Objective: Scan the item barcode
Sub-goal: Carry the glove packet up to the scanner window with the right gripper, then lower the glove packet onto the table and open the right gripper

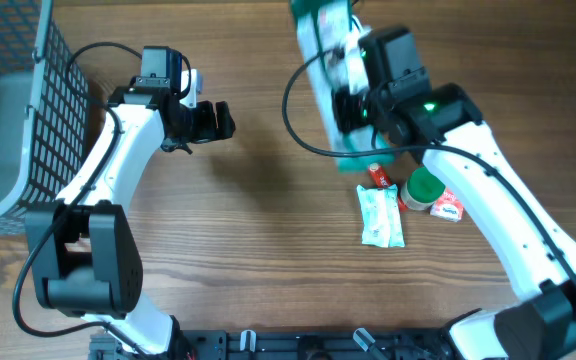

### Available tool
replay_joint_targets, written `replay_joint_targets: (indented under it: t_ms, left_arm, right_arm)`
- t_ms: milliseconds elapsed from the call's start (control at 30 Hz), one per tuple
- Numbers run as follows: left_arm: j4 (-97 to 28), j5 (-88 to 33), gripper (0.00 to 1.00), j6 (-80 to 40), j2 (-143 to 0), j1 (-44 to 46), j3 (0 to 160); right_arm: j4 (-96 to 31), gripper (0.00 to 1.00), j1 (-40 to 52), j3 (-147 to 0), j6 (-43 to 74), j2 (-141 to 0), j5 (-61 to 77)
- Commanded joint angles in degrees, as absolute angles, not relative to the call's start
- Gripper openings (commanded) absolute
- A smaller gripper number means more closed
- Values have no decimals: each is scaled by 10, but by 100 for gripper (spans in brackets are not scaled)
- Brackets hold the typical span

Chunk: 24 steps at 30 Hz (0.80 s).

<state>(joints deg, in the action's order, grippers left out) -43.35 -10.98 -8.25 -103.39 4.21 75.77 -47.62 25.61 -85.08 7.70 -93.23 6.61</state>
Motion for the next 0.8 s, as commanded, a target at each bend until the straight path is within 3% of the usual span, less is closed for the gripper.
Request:
replay_joint_targets:
  t_ms: [0, 400, 467, 567, 767]
  left_arm:
    - [-433, -110, 100, -82, -1032, 40, 761]
    - [-433, -110, 100, -82, -1032, 40, 761]
    - [-433, -110, 100, -82, -1032, 40, 761]
    - [-433, -110, 100, -82, -1032, 40, 761]
    - [-433, -110, 100, -82, -1032, 40, 761]
  right_arm:
    - [-527, 5, 258, -830, 138, -962, 211]
    - [-467, 9, 262, -714, 257, -991, 196]
    - [-465, 15, 263, -696, 257, -992, 176]
    - [-456, 39, 263, -678, 257, -992, 140]
    - [-457, 48, 263, -674, 256, -992, 124]
